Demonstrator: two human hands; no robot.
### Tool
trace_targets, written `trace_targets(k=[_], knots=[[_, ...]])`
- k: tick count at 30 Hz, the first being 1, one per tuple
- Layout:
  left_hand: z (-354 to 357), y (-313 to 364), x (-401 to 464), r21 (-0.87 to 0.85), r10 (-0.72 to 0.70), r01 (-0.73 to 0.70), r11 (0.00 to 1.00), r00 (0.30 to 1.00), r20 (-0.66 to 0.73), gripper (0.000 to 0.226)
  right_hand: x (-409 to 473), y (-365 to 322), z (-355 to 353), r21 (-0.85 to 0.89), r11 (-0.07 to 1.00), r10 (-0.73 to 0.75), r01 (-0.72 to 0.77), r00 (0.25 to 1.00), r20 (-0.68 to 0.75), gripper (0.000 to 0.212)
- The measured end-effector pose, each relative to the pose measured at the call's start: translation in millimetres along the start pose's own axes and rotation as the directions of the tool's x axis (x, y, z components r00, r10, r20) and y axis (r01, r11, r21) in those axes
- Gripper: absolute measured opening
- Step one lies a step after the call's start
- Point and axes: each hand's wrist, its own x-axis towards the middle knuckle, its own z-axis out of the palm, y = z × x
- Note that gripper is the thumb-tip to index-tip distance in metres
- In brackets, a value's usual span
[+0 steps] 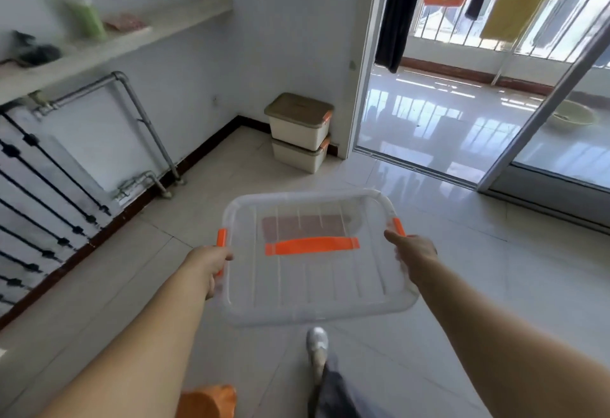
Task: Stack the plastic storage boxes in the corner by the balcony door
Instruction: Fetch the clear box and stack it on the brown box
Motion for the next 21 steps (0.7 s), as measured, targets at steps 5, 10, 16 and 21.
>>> trace_targets(k=[5, 10, 16, 21], knots=[[19.4, 89.1, 88.0, 0.011, 0.022, -0.022, 1.0, 1.0, 0.0, 0.029, 95.7, -80.6, 59.7, 0.023, 0.999, 0.022, -0.022, 1.0, 0.023, 0.04], [36.6, 186.2, 169.6, 0.055, 0.039, -0.037, 0.998, 0.999, -0.029, 0.026, 177.1, -181.9, 111.5, 0.033, 0.999, 0.023, -0.024, 0.999, 0.032, 0.042], [42.0, 291.7, 262.5, 0.105, 0.079, -0.074, 0.992, 0.996, -0.045, 0.036, 244.3, -273.2, 170.8, 0.076, 0.996, 0.044, -0.049, 0.997, 0.061, 0.037], [61.8, 388.6, 364.3, 0.126, 0.105, -0.108, 0.986, 0.994, 0.034, 0.037, 326.9, -342.2, 231.1, 0.149, 0.982, 0.105, -0.112, 0.993, 0.055, 0.037]])
